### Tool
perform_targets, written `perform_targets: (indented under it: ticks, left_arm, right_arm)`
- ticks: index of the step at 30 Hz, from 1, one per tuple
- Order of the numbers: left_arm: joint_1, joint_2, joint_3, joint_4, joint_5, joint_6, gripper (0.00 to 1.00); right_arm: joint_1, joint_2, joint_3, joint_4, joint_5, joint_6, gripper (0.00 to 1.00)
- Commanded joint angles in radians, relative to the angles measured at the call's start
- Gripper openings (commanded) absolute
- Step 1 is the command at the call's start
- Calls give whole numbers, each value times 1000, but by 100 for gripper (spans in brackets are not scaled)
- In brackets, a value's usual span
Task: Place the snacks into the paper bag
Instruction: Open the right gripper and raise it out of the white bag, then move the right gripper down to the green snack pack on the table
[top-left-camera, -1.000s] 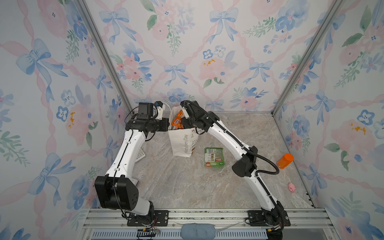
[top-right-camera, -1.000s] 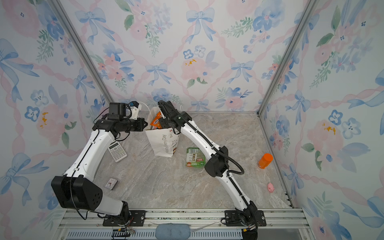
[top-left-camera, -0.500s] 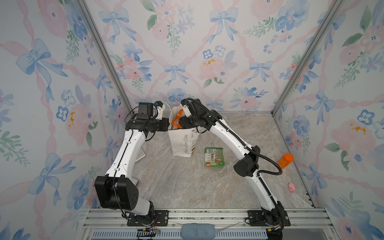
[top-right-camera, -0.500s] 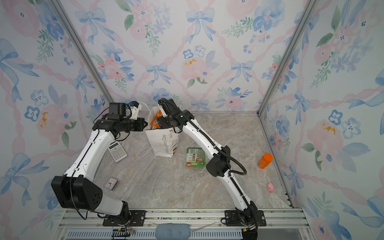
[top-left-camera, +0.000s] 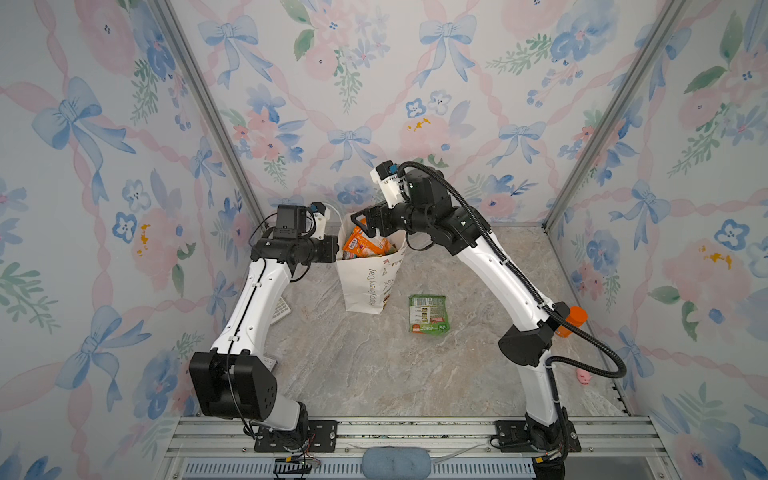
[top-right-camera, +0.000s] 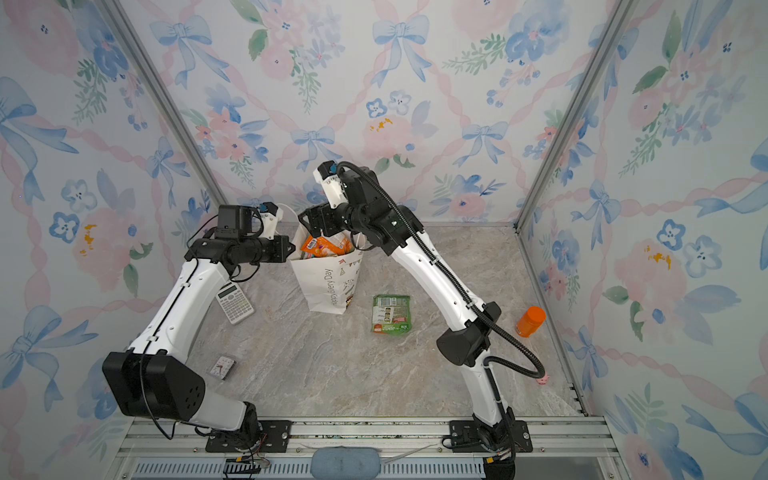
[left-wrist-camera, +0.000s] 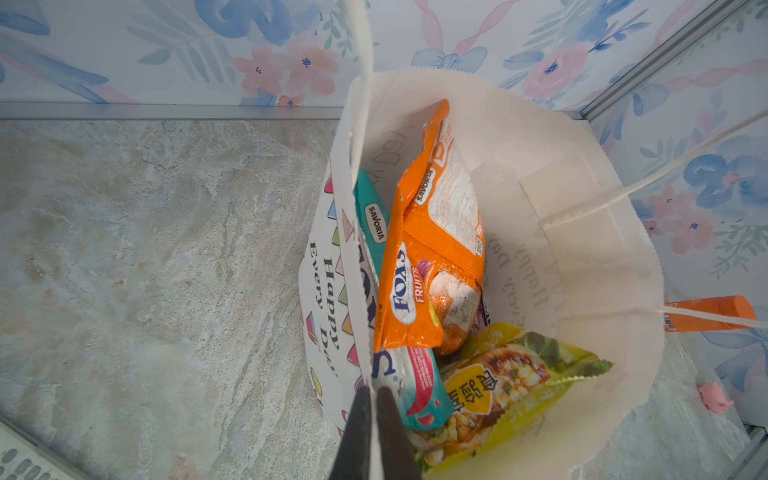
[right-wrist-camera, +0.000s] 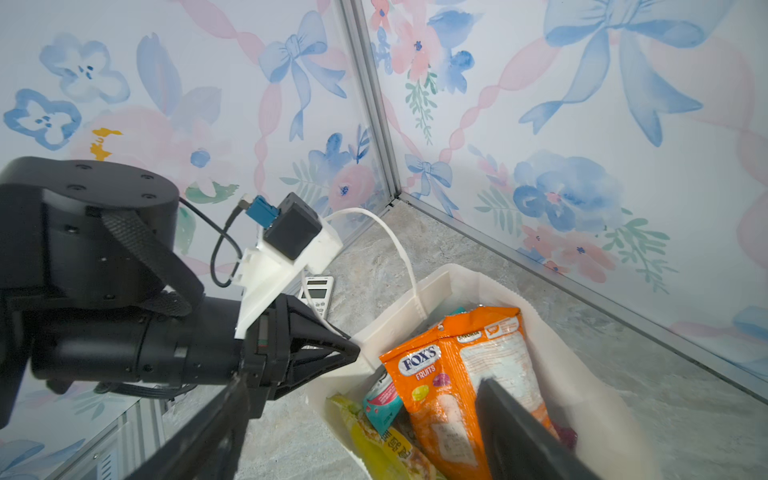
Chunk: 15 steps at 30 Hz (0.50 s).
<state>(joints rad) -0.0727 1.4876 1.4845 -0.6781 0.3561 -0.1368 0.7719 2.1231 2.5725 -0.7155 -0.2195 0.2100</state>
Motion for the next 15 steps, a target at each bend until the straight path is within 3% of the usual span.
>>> perform_targets:
  ticks: [1, 8, 15]
  left_arm:
    - [-7, -10, -1, 44, 12, -8, 0]
    - [-6, -11, -3, 43, 8, -7, 0]
    - [-6, -13, -1, 45, 1, -6, 0]
  right_arm:
    - [-10, -56, -56, 49, -114, 42, 87]
    - [-42, -181, -230, 150, -208, 108, 87]
    - [-83, -425, -588, 164, -83, 82, 79]
